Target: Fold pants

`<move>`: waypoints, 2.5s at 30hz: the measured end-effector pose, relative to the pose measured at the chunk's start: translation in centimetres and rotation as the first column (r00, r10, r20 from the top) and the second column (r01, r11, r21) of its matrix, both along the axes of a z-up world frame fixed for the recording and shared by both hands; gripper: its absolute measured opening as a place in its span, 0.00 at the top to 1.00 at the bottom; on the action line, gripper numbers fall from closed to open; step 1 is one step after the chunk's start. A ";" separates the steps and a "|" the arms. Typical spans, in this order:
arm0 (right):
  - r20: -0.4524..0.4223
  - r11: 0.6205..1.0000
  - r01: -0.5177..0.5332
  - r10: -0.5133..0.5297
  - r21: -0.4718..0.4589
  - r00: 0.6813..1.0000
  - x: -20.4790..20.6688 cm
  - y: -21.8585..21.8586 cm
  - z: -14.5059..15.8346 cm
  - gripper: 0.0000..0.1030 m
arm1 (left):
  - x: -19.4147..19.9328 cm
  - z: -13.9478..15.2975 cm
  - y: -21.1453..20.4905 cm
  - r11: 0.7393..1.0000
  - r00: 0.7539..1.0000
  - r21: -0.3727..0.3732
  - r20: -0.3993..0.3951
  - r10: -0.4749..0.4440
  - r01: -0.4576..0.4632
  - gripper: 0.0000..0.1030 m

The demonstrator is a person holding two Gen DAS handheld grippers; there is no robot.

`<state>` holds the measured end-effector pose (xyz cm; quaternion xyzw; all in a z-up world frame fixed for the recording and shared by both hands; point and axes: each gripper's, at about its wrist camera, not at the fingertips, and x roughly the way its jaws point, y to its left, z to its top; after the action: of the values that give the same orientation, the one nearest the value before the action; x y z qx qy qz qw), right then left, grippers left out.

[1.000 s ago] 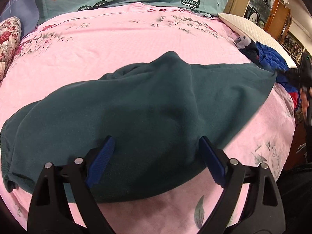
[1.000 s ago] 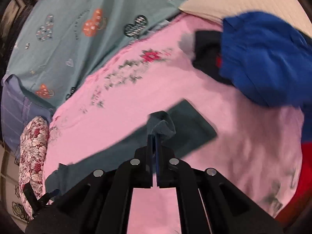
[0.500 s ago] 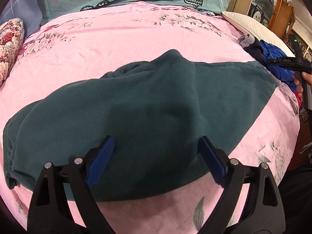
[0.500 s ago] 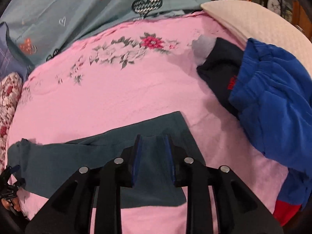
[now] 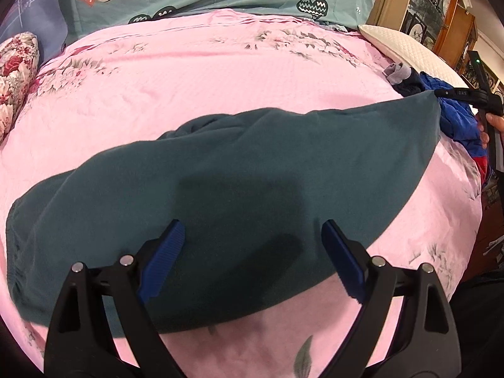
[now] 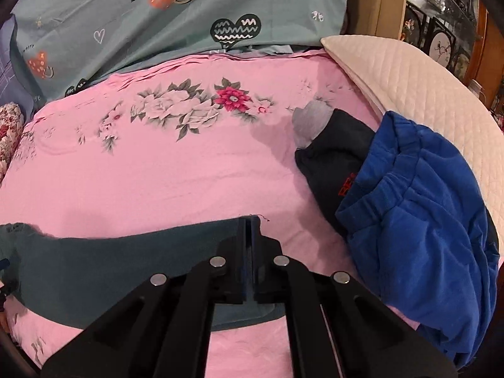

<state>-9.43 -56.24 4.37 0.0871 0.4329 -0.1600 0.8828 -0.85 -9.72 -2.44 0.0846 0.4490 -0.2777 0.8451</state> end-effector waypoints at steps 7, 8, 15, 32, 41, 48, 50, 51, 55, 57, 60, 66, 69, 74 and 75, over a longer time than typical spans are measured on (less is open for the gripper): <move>-0.191 1.000 0.024 -0.025 -0.006 0.981 4.2 -0.9 -6.9 0.97 | 0.6 -0.6 -0.7 1.000 1.000 0.028 -0.012 0.009 -0.008 0.12; -0.203 1.000 0.025 -0.028 -0.019 0.979 4.2 -0.7 -7.3 0.96 | 0.5 -0.5 -0.4 1.000 1.000 0.025 -0.015 0.008 -0.008 0.12; -0.042 0.999 -0.003 0.002 -0.031 0.999 2.1 3.7 -0.8 0.69 | 2.7 0.4 6.0 0.976 0.980 0.090 0.038 0.195 -0.198 0.12; -0.081 0.548 -0.557 0.754 0.624 0.652 18.6 38.1 -5.2 0.60 | 0.6 1.0 18.7 0.910 0.924 0.157 0.090 0.373 -0.383 0.13; -0.128 0.584 -0.529 0.736 0.616 0.665 19.5 37.0 -6.1 0.59 | 2.1 0.9 19.8 0.896 0.900 0.095 0.081 0.428 -0.434 0.12; -0.163 0.511 -0.480 0.787 0.713 0.595 19.5 38.9 -7.0 0.55 | 3.5 1.0 15.0 0.943 0.944 0.085 0.110 0.311 -0.321 0.12; -0.128 0.495 -0.496 0.788 0.714 0.603 20.2 39.7 -6.8 0.55 | 3.8 0.6 14.4 0.947 0.949 0.100 0.110 0.296 -0.307 0.12; -0.121 0.493 -0.508 0.791 0.706 0.599 20.5 40.2 -6.7 0.55 | 3.9 0.3 14.2 0.947 0.950 0.107 0.105 0.293 -0.304 0.12; -0.114 0.479 -0.474 0.782 0.739 0.612 20.9 41.2 -8.0 0.50 | 4.3 -0.8 15.2 0.942 0.945 0.085 0.048 0.322 -0.325 0.12; -0.128 0.441 -0.420 0.795 0.793 0.592 20.4 41.1 -8.4 0.50 | 4.3 -0.8 15.6 0.941 0.944 0.071 0.042 0.328 -0.330 0.12; -0.094 0.403 -0.380 0.779 0.833 0.619 20.2 40.3 -8.6 0.50 | 4.5 -1.0 15.5 0.943 0.946 0.071 0.040 0.323 -0.325 0.10; 0.103 0.435 -0.411 0.577 0.801 0.810 21.4 37.2 -7.9 0.66 | 4.6 -1.1 15.6 0.942 0.945 0.079 0.037 0.325 -0.327 0.10; 0.157 0.462 -0.430 0.519 0.775 0.840 21.6 35.7 -7.5 0.75 | 4.7 -1.1 15.6 0.941 0.945 0.081 0.034 0.325 -0.327 0.10; 0.059 0.574 -0.370 0.486 0.731 0.872 21.8 34.9 -9.0 0.85 | 4.8 -1.2 15.6 0.941 0.945 0.085 0.032 0.326 -0.328 0.10; 0.029 0.571 -0.330 0.472 0.751 0.881 22.0 34.3 -9.5 0.85 | 4.7 -1.1 15.7 0.940 0.943 0.082 0.031 0.331 -0.332 0.10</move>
<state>12.58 -21.92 -5.13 0.3205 0.5434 0.2266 0.7420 3.87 5.99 -3.58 0.0464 0.4613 -0.1111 0.8790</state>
